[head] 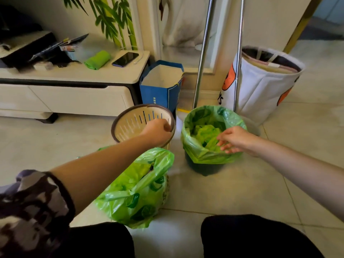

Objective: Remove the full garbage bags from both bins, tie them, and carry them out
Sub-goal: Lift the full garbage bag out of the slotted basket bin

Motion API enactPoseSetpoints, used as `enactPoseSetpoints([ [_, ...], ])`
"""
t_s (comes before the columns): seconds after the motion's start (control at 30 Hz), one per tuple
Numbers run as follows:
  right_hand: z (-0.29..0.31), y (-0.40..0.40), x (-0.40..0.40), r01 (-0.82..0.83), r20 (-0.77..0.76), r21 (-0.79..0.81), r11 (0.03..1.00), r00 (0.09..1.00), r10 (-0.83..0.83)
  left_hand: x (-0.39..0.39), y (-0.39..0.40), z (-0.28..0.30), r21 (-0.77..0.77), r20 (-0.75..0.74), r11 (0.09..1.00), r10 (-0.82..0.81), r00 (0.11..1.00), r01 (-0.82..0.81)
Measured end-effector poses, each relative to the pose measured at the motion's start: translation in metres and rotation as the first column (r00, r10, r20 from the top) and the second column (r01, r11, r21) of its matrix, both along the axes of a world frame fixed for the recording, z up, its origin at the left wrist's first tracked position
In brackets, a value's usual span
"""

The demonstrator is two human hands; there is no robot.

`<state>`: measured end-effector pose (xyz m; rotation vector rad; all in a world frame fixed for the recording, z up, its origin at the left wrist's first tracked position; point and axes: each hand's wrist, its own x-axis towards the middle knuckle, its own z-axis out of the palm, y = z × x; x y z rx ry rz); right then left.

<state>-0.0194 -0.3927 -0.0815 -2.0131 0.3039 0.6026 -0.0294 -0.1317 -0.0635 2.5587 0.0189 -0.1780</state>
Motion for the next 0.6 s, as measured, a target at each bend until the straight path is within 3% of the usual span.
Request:
enactPoseSetpoints([
  [0.13,-0.016,-0.032,0.005,0.125,0.071,-0.109,0.986,0.990,-0.118,0.017,-0.046,-0.017,-0.213,-0.192,0.968,0.089,0.977,-0.130],
  [0.23,-0.030,-0.052,0.008,0.226,0.119,-0.146,0.963,0.970,-0.210,0.029,-0.072,-0.025,-0.435,-0.415,0.799,0.232,0.880,-0.416],
  [0.37,-0.046,-0.066,0.013,0.335,0.161,-0.181,0.925,0.938,-0.308,0.037,-0.090,-0.040,-0.529,-0.542,0.613,0.288,0.789,-0.587],
  [0.5,-0.057,-0.066,0.013,0.463,-0.096,-0.023,0.886,0.881,-0.463,0.031,-0.101,-0.076,-0.503,-0.652,0.398,0.407,0.639,-0.767],
  [0.6,-0.061,-0.064,0.014,0.498,-0.256,0.093,0.862,0.849,-0.463,0.030,-0.108,-0.099,-0.463,-0.697,0.369,0.410,0.588,-0.806],
])
